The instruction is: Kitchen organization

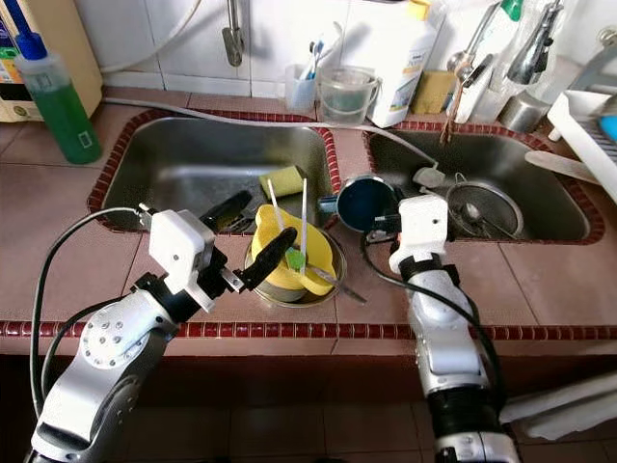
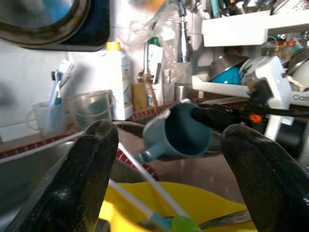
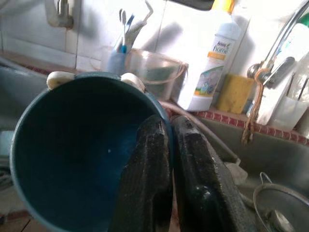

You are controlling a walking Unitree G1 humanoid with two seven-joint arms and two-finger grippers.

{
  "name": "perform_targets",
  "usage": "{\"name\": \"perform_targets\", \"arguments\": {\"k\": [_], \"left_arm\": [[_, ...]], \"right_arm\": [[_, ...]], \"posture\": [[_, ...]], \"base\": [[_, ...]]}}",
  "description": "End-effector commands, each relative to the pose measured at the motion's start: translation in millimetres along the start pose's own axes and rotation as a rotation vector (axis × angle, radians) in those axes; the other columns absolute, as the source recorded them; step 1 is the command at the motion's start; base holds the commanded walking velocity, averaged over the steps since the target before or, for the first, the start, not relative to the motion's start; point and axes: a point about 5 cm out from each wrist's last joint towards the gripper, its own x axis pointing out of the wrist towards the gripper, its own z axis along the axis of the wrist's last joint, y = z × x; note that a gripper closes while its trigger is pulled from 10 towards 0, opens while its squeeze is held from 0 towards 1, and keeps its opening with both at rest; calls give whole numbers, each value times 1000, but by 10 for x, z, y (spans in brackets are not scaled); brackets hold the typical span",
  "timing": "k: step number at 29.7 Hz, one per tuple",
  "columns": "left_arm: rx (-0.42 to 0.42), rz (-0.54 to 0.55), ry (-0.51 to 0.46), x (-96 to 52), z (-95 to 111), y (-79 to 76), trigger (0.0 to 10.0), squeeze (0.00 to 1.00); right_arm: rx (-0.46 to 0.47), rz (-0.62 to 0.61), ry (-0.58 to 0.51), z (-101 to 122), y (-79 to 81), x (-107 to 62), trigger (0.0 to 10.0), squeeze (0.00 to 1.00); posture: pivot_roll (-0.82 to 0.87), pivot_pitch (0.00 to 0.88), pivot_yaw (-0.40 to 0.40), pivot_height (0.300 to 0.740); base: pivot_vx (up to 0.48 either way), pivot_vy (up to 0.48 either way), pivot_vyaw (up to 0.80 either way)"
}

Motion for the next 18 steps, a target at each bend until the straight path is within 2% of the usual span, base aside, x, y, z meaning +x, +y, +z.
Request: {"name": "perform_targets", "arguments": {"k": [1, 10, 18], "left_arm": [[-6, -23, -7, 2, 31, -56, 10000, 0], [-7, -30, -13, 16, 79, -92, 10000, 0], [-4, -39, -7, 25, 105, -109, 10000, 0]], "right_arm": [[-2, -11, -18, 24, -73, 9, 10000, 0], [22, 66, -68, 110, -56, 149, 10000, 0], [99, 155, -109, 164, 34, 238, 10000, 0]], "posture": [[-159, 165, -73, 740], [-154, 167, -75, 740], [-148, 172, -69, 740]], "base": [[0, 0, 0], [0, 0, 0], [0, 0, 0]]}}
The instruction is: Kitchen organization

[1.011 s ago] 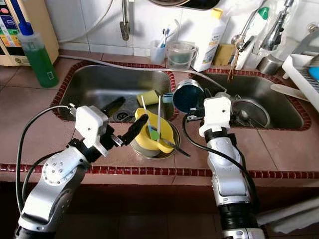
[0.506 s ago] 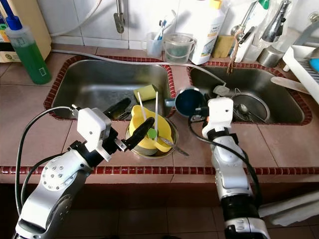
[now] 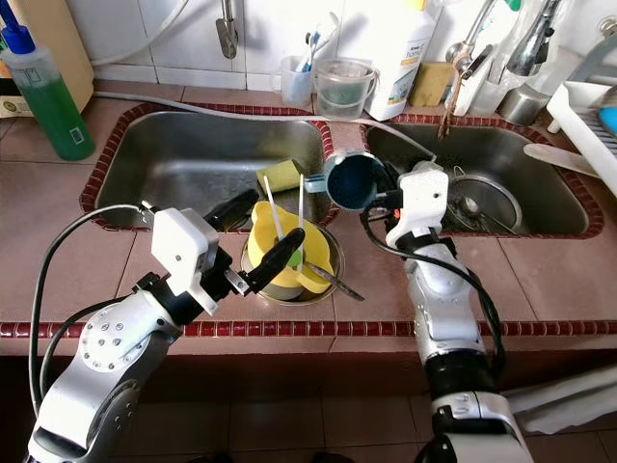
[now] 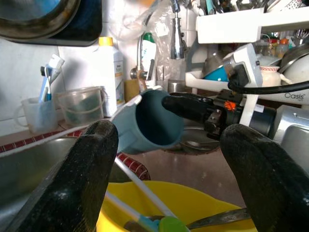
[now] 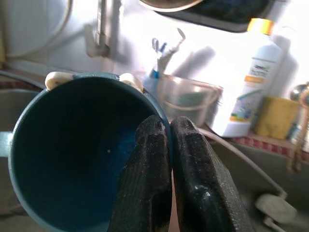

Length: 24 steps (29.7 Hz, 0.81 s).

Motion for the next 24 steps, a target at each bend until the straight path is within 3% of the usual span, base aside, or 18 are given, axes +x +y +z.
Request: {"name": "perform_targets", "arguments": {"k": [1, 24], "left_arm": [[6, -20, -14, 11, 52, -50, 10000, 0], [3, -43, -17, 10, 119, -79, 10000, 0]], "right_arm": [[25, -2, -21, 23, -36, 14, 10000, 0], [186, 55, -6, -92, -33, -32, 10000, 0]], "posture": [[-145, 173, -68, 740], [-141, 185, -61, 740]], "base": [[0, 0, 0], [0, 0, 0]]}}
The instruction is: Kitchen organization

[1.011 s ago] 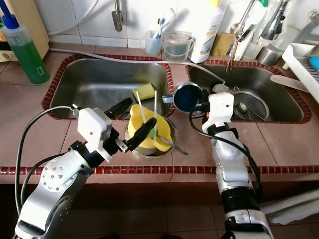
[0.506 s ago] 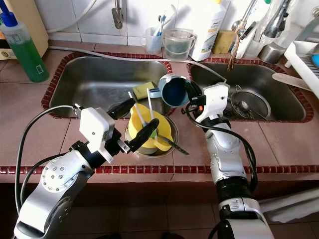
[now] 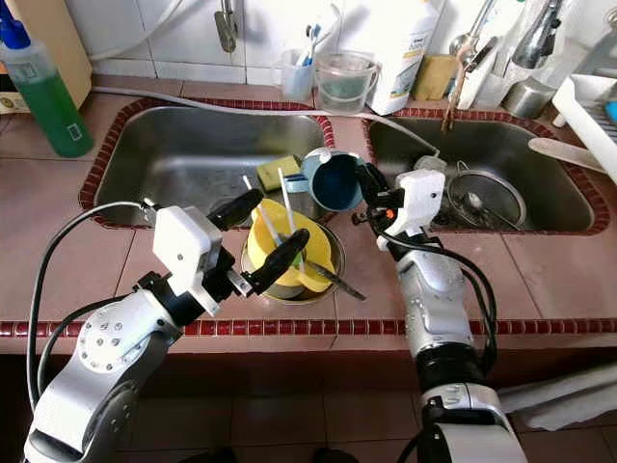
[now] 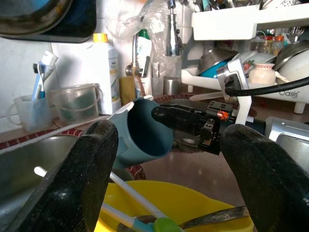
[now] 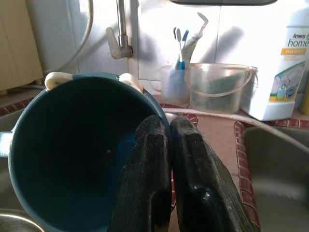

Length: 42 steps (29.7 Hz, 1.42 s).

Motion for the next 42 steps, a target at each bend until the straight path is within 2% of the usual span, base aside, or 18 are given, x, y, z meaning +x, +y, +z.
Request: {"name": "perform_targets", "arguments": {"k": [1, 23, 24, 25, 42], "left_arm": [[3, -28, -17, 8, 56, -53, 10000, 0], [10, -71, 35, -50, -49, -133, 10000, 0], [12, -71, 35, -48, -46, -132, 10000, 0], [12, -70, 34, -47, -45, -132, 10000, 0], [18, -66, 29, -45, -33, -116, 10000, 0]], "right_arm": [[16, -13, 1, 3, -61, -19, 10000, 0], [80, -10, 9, -23, -116, -22, 10000, 20], [82, -9, 8, -20, -117, -21, 10000, 812], [84, -7, 8, -19, -116, -20, 10000, 1000], [97, -10, -2, -4, -124, -9, 10000, 1000]], "posture": [[-141, 185, -61, 740], [-139, 188, -61, 740], [-139, 188, -61, 740], [-139, 188, -61, 740], [-136, 186, -61, 740]], "base": [[0, 0, 0], [0, 0, 0], [0, 0, 0], [0, 0, 0], [0, 0, 0]]}}
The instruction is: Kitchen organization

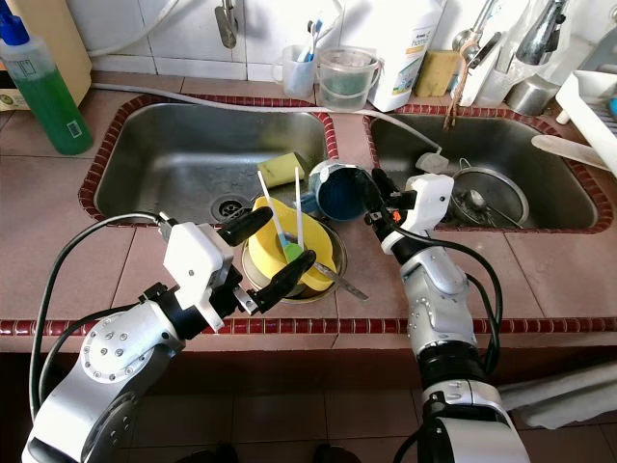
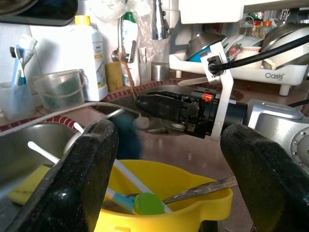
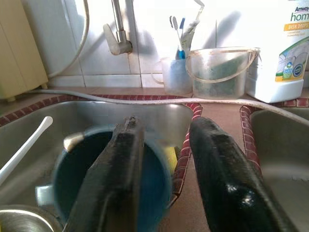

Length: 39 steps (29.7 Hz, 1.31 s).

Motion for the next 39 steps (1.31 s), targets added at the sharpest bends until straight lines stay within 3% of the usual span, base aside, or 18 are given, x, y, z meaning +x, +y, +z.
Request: {"name": "perform_targets", "arguments": {"k": [1, 10, 11, 23, 35, 39], "left_arm": [[17, -11, -21, -1, 53, -31, 10000, 0], [18, -8, -27, 7, 67, -23, 10000, 0], [19, -7, -28, 8, 69, -20, 10000, 0], [28, 6, -28, 11, 59, 7, 10000, 0], [67, 108, -32, 21, 46, 301, 10000, 0], [49, 191, -31, 17, 7, 463, 10000, 0]], "right_arm": [[6, -10, -17, 58, -51, 15, 10000, 1000], [-4, -11, -20, 69, -55, 21, 10000, 1000], [-9, -12, -20, 73, -56, 27, 10000, 0], [-24, -11, -37, 123, -57, 49, 10000, 0], [-106, -14, -142, 356, 53, 17, 10000, 0], [-155, -46, -174, 409, 110, -9, 10000, 0]], "posture": [[-136, 186, -61, 740], [-134, 181, -63, 740], [-133, 179, -64, 740], [-135, 165, -71, 740], [-143, 127, -82, 740], [-152, 98, -86, 740]], "base": [[0, 0, 0], [0, 0, 0], [0, 0, 0], [0, 0, 0], [0, 0, 0], [0, 0, 0]]}}
